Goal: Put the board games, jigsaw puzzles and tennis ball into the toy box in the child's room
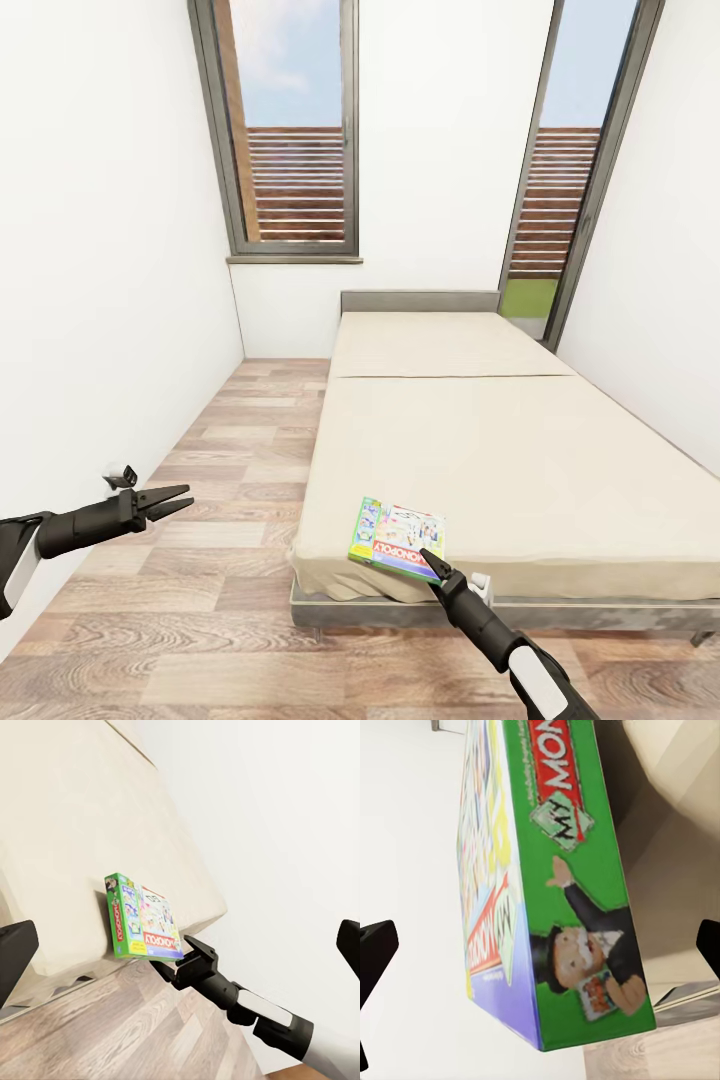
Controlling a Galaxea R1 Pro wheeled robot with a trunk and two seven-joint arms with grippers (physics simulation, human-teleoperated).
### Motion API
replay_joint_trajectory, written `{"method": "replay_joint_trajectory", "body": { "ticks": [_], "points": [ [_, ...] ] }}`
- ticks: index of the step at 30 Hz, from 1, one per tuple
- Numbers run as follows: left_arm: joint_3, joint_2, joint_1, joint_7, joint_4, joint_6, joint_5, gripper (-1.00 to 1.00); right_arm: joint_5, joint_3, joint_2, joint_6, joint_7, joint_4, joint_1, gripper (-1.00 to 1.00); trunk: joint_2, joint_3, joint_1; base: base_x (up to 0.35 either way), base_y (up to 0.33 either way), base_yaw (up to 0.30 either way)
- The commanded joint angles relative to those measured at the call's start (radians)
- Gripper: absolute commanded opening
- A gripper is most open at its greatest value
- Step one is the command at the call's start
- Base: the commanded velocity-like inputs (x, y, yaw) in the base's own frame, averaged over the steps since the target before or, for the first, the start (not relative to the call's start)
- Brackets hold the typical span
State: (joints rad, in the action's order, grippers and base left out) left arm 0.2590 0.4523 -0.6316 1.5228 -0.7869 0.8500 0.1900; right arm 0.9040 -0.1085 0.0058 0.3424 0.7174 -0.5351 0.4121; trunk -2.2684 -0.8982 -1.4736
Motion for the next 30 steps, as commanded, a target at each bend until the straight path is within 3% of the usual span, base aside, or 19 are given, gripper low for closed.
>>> {"method": "replay_joint_trajectory", "body": {
  "ticks": [1, 30],
  "points": [
    [0.000, 0.000, 0.000, 0.003, 0.000, 0.011, 0.000, 1.00, 0.007, -0.003, 0.001, 0.008, 0.002, 0.000, 0.001, 1.00, 0.000, -0.001, 0.000, 0.000, 0.000, 0.000],
    [-0.001, 0.000, 0.000, 0.002, 0.000, 0.011, 0.000, 1.00, 0.006, -0.003, 0.002, 0.007, 0.002, 0.000, 0.001, 1.00, 0.000, -0.001, 0.000, 0.000, 0.000, 0.000]
  ]
}}
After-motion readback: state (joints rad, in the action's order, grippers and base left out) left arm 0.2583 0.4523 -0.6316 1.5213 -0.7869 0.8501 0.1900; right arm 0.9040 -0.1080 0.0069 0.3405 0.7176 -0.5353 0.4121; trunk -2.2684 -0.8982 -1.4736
